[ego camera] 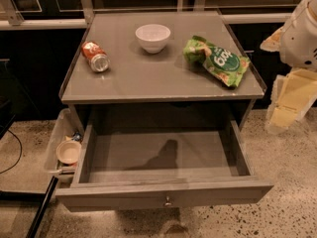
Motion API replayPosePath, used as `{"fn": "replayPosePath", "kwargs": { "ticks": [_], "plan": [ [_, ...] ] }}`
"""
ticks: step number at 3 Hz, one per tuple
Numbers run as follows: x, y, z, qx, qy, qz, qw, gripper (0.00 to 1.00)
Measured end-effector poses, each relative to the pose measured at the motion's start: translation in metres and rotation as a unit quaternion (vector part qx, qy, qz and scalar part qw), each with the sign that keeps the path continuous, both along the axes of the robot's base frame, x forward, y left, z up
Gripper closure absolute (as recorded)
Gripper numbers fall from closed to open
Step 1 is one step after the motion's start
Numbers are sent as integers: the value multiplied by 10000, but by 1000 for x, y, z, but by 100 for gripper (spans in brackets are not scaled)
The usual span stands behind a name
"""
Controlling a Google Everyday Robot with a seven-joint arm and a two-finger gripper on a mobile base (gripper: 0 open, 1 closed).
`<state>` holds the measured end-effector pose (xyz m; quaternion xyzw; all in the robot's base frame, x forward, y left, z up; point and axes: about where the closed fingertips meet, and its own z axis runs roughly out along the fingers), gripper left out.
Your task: Close top drawer
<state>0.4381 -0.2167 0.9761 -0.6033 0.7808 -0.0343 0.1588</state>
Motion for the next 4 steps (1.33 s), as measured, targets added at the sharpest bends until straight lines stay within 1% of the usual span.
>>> {"fn": "replayPosePath", "kwargs": {
  "ticks": [1, 2, 3, 4],
  "plan": [
    [0, 0, 0, 0, 0, 0, 10000, 0],
    [-3, -2, -6, 140, 30, 47, 9999, 0],
    [-18, -3, -29, 256, 28, 133, 9996, 0],
    [-41, -17, -81, 469, 271, 9, 9985, 0]
  ]
}}
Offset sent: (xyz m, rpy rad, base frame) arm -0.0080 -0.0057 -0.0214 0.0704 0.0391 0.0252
